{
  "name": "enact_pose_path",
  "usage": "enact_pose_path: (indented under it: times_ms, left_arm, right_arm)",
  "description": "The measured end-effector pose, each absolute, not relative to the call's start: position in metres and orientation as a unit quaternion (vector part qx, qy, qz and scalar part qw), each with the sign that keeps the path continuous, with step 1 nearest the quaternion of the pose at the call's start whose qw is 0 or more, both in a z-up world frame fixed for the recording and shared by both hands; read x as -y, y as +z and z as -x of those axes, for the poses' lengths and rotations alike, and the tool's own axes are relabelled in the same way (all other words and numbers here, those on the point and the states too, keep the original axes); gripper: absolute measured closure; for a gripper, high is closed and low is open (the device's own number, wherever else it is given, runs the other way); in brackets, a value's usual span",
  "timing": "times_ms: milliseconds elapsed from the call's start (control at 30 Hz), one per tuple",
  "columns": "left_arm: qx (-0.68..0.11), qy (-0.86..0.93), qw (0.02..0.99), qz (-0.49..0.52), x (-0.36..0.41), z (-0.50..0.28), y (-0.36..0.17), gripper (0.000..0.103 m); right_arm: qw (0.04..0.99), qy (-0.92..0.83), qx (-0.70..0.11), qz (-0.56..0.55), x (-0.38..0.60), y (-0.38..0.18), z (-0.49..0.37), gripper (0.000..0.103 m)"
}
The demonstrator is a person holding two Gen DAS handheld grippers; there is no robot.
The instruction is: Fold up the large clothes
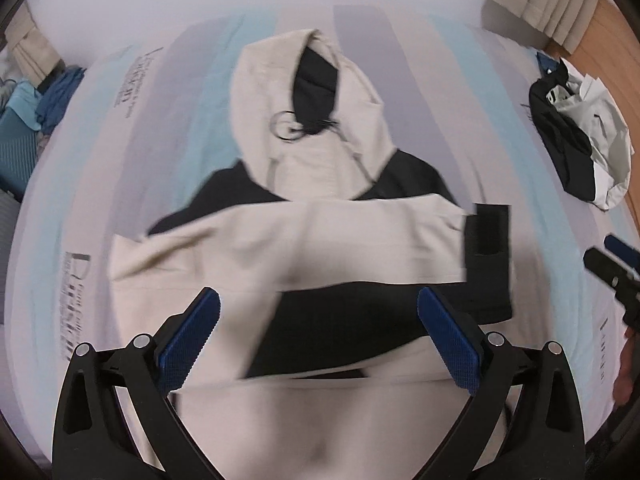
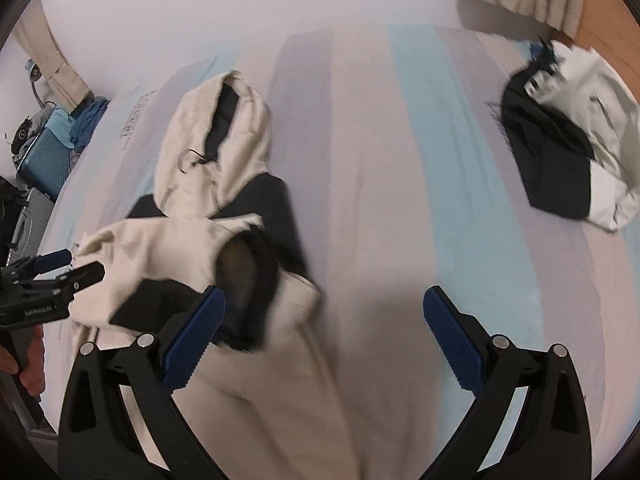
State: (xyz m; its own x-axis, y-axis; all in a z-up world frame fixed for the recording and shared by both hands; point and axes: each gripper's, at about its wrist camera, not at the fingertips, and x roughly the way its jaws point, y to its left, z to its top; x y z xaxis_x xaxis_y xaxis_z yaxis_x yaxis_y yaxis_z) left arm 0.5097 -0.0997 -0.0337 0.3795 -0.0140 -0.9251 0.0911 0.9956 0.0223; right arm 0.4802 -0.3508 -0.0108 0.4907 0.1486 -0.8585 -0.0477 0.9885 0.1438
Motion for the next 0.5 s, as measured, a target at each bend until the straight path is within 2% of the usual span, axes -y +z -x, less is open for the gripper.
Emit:
enact_pose_path:
  times_ms: [267,500]
  left_arm:
    - [-0.557,-0.054,0.828,-0.04,0.017,-0.53,-0.014,0.006]
    - [-0.551,-0.066,0.831,-0.043,-0.016,-0.571,-0.013,0.006]
  right_arm:
    - [0.869,0.053,-0.491,-0.023,0.275,0.027,-0.508,0.007]
    - [0.872,0.061,-0.485,-0.002,0.238,0.028,-0.547,0.007]
